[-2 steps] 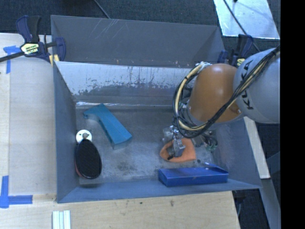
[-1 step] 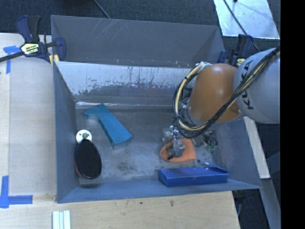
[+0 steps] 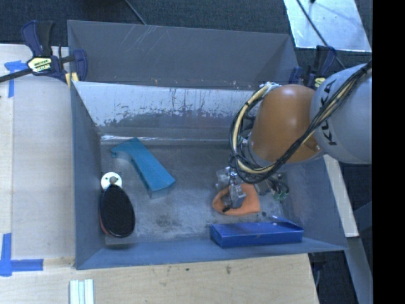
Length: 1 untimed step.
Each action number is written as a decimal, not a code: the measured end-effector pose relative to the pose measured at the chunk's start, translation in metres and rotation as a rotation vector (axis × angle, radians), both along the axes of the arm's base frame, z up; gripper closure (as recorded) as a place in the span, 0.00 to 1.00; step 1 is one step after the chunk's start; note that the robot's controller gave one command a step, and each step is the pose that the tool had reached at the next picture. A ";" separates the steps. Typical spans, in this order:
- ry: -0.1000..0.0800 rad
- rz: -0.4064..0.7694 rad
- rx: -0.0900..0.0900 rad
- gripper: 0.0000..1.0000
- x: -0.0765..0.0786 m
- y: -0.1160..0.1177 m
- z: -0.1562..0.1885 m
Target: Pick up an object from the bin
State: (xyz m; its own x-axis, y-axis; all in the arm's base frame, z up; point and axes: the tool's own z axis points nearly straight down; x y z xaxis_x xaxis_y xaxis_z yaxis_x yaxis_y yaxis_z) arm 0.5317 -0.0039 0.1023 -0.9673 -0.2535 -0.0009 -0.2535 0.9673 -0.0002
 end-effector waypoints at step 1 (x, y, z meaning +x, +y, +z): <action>0.000 0.000 0.000 1.00 0.000 0.000 0.000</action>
Offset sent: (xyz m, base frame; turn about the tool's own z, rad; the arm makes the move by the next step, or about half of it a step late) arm 0.0000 0.0000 0.0000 0.0000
